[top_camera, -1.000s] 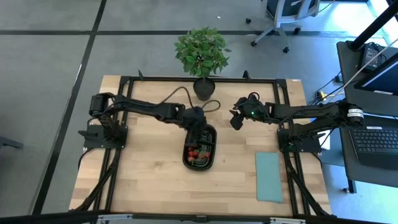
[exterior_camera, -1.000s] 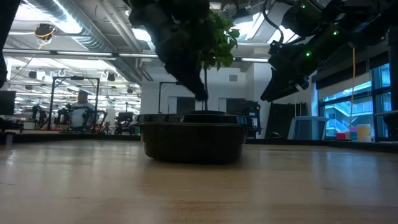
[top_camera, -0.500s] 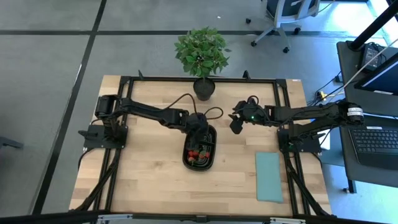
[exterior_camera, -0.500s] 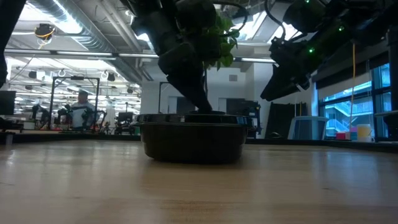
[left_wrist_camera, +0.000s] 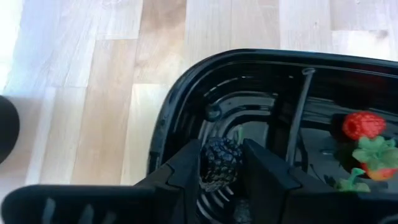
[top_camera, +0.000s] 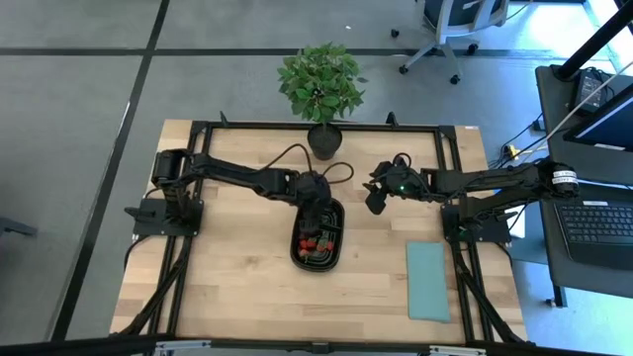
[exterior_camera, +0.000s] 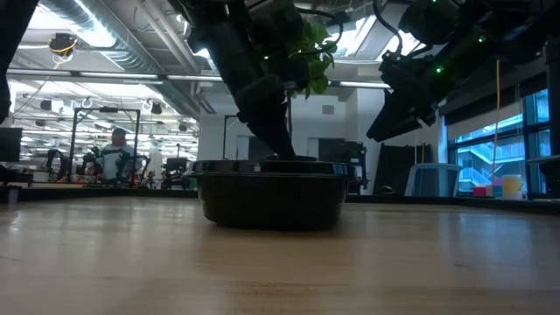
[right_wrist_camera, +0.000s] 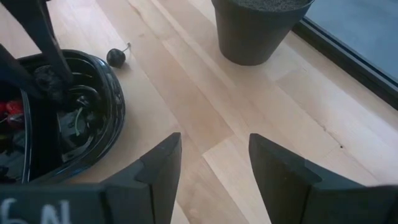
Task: Pick and placing Produce into tupperware
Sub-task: Put the top black cherry into the black container with the other black fruits, then put the black cherry into the black container with the other black fruits
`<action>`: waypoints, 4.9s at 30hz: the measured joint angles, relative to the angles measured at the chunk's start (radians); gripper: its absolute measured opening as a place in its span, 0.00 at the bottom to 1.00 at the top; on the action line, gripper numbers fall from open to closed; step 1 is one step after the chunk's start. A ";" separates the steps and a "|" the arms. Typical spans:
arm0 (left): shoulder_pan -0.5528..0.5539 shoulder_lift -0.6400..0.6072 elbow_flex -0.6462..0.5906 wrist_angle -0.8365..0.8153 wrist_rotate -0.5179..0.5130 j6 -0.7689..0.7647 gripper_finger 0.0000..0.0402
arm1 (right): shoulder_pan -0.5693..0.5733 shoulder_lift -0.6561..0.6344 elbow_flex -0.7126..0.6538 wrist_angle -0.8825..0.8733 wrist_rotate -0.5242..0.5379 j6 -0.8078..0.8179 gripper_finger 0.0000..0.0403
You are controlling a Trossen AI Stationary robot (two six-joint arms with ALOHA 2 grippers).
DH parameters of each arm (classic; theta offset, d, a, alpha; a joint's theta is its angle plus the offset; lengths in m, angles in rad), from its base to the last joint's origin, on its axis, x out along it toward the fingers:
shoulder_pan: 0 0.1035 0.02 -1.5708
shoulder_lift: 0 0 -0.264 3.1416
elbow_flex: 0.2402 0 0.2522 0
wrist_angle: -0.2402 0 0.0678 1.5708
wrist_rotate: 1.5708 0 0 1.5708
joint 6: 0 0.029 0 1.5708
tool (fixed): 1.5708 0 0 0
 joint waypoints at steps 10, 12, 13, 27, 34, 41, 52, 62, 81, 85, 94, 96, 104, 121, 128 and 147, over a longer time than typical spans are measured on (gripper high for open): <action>0.003 0.000 0.000 -0.007 0.002 0.000 0.39 | 0.000 0.000 0.000 0.000 0.000 0.000 0.47; 0.007 0.000 0.000 -0.008 0.002 0.000 0.42 | 0.000 0.000 0.000 0.000 0.000 0.000 0.47; 0.010 -0.001 0.000 -0.008 0.001 0.000 0.43 | 0.000 0.000 0.000 0.000 0.000 0.000 0.47; 0.084 -0.175 0.000 -0.190 -0.004 0.086 0.46 | 0.000 0.000 0.000 -0.002 0.000 -0.003 0.47; 0.141 -0.271 0.002 -0.313 0.002 0.320 0.46 | -0.001 0.000 0.000 -0.005 0.000 -0.006 0.47; 0.199 -0.223 0.001 -0.361 0.057 0.450 0.46 | -0.002 0.001 0.000 -0.005 0.002 -0.008 0.47; 0.227 -0.093 0.000 -0.330 0.088 0.579 0.46 | -0.003 0.001 0.000 -0.006 0.004 -0.009 0.47; 0.228 -0.015 0.000 -0.267 0.139 0.632 0.45 | -0.003 0.001 0.000 -0.006 0.004 -0.008 0.47; 0.175 -0.011 -0.126 -0.129 0.080 0.673 0.44 | -0.004 0.002 0.000 -0.006 0.004 -0.034 0.47; 0.162 -0.011 -0.135 -0.079 0.044 0.648 0.44 | -0.004 0.002 0.000 -0.006 0.004 -0.034 0.47; 0.159 -0.011 -0.135 -0.060 0.053 0.647 0.44 | -0.005 0.002 0.000 -0.006 0.004 -0.031 0.47; 0.153 -0.004 -0.135 -0.048 0.053 0.633 0.44 | -0.005 0.002 0.000 -0.006 0.004 -0.031 0.47; 0.145 0.030 -0.134 -0.006 0.049 0.556 0.44 | -0.005 0.002 0.000 -0.001 0.004 -0.031 0.47; 0.136 0.067 -0.131 -0.034 0.036 0.486 0.44 | -0.005 0.002 0.000 0.020 0.004 -0.027 0.47; 0.133 0.069 -0.133 -0.052 0.034 0.487 0.28 | -0.005 0.002 0.000 0.023 0.004 -0.027 0.47; 0.138 0.039 -0.139 -0.081 -0.066 0.465 0.00 | -0.005 0.002 0.000 0.023 0.004 -0.029 0.47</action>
